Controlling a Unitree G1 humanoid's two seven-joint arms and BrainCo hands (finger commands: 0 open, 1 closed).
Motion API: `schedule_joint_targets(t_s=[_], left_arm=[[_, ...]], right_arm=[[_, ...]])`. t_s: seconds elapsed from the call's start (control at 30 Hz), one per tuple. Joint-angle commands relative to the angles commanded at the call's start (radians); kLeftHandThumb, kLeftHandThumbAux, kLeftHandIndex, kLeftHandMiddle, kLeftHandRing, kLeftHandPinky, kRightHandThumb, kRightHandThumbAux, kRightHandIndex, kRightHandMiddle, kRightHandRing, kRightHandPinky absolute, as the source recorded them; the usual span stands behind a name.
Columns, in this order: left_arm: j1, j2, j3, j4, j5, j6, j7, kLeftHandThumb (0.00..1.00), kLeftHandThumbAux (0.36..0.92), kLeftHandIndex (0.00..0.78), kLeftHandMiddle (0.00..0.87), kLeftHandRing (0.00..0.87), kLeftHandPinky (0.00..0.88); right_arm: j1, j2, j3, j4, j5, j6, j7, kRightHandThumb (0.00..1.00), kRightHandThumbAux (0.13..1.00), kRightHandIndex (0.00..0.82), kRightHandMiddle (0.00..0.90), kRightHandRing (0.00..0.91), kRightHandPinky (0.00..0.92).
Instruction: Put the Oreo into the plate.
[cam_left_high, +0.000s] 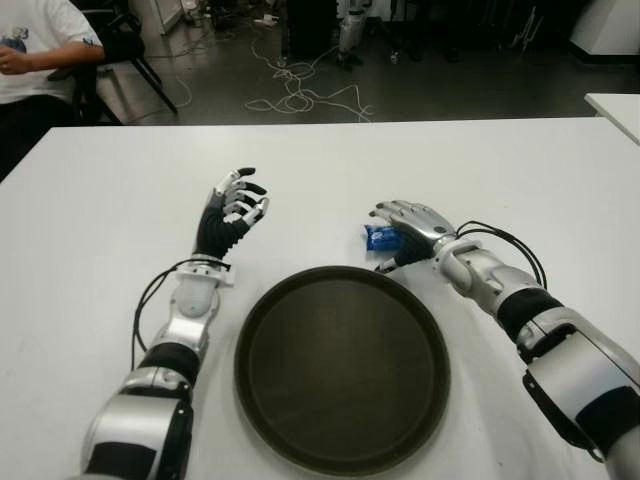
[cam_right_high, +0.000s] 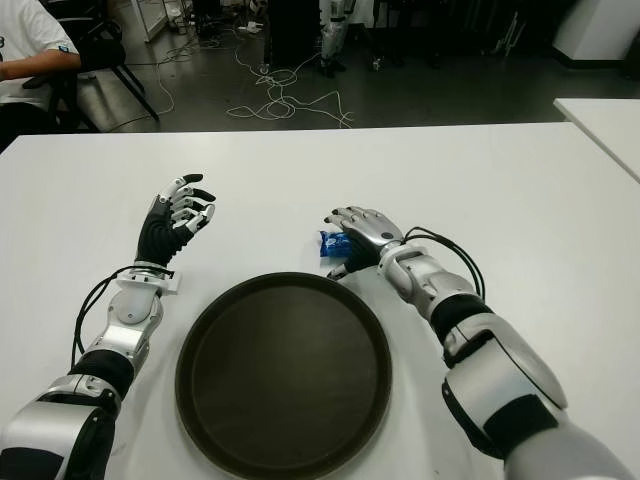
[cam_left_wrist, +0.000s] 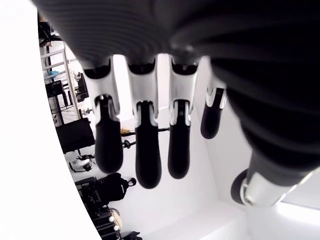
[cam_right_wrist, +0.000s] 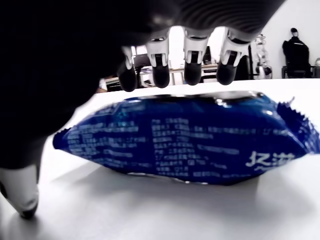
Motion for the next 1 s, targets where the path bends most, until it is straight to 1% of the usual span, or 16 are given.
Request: schedule_joint_targets(t_s=[0.2,0.33,0.4,0.47,0.53,0.73,0.8,0.87,1.0], left_arm=[[-0.002,-0.002,0.001,0.003,-0.003,-0.004,-0.003,0.411,0.644,0.219,0.428,0.501,0.564],[-0.003,-0.003,0.003,0.007,-0.006,-0.011,-0.006,0.414,0.641,0.226,0.424,0.497,0.555],[-0.003,-0.004,0.004,0.008,-0.009,-0.012,-0.010,0.408,0.632,0.224,0.420,0.489,0.547],[-0.003,-0.003,0.004,0.008,-0.010,-0.011,-0.015,0.410,0.628,0.223,0.416,0.484,0.546],[-0.003,-0.002,0.004,0.008,-0.011,-0.009,-0.018,0.413,0.626,0.222,0.411,0.479,0.536],[-0.003,0.001,0.000,0.001,-0.003,-0.002,-0.016,0.415,0.628,0.229,0.409,0.472,0.530],[-0.002,0.001,-0.001,-0.003,0.000,0.002,-0.010,0.407,0.630,0.228,0.410,0.475,0.531],[-0.001,0.000,-0.001,-0.005,0.001,0.004,-0.008,0.400,0.633,0.228,0.418,0.479,0.536],[0.003,-0.003,-0.001,-0.014,0.002,0.007,-0.002,0.403,0.636,0.231,0.427,0.489,0.546]], right_arm=[[-0.003,0.005,0.009,0.019,-0.008,0.002,-0.001,0.000,0.611,0.021,0.039,0.051,0.087],[-0.003,0.012,0.019,0.031,-0.014,-0.004,0.009,0.000,0.609,0.045,0.071,0.093,0.132],[-0.002,0.018,0.026,0.034,-0.017,-0.008,0.015,0.000,0.609,0.057,0.085,0.107,0.140],[0.001,0.022,0.033,0.033,-0.021,-0.013,0.014,0.000,0.611,0.080,0.114,0.143,0.187],[0.003,0.023,0.037,0.032,-0.023,-0.016,0.012,0.000,0.613,0.098,0.139,0.168,0.208],[0.003,0.025,0.056,0.031,-0.032,-0.015,0.014,0.000,0.619,0.123,0.173,0.206,0.246],[0.000,0.025,0.066,0.030,-0.039,-0.013,0.015,0.000,0.630,0.131,0.177,0.213,0.251],[-0.001,0.024,0.073,0.029,-0.041,-0.012,0.013,0.000,0.653,0.154,0.201,0.241,0.274],[0.001,0.023,0.081,0.024,-0.043,-0.008,-0.018,0.000,0.669,0.171,0.223,0.264,0.299]])
